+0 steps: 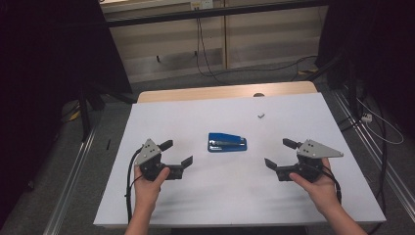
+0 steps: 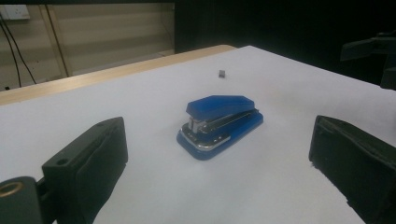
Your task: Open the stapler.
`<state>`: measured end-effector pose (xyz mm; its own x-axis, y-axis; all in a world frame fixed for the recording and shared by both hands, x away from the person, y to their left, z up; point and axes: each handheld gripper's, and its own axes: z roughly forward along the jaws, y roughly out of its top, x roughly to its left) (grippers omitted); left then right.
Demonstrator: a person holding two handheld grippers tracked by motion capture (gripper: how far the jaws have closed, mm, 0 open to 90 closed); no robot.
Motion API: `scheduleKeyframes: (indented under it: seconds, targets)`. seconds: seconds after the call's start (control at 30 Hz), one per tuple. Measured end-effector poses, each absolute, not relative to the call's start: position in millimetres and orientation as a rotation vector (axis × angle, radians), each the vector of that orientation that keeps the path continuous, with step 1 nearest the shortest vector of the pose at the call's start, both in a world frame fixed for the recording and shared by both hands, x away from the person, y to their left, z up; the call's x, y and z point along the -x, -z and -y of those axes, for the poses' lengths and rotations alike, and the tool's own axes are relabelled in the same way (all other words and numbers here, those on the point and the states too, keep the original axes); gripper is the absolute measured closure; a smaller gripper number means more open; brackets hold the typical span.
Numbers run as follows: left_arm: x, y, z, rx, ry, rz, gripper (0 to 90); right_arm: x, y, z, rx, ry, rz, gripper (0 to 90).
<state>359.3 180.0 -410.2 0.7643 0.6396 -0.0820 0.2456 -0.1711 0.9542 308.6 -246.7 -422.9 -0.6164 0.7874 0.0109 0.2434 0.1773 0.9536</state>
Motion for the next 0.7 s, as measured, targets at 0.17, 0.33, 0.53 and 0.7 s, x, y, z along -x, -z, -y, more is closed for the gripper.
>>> scheduleKeyframes:
  seconds: [0.17,0.33,0.53,0.7]
  targets:
    - [-363,410,-175,-1.756,-0.4,-0.691,4.4,-312,423,244,-0.963,-1.444,-1.971,6.6]
    - [-366,410,-172,-1.754,-0.391,-0.69,4.4,-316,422,239,-0.949,-1.428,-1.98,6.6]
    - [-370,411,-164,-1.755,-0.381,-0.682,4.6,-320,421,230,-0.945,-1.439,-1.987,6.6]
    - [-373,410,-161,-1.751,-0.38,-0.676,4.5,-325,420,222,-0.935,-1.442,-1.996,6.7]
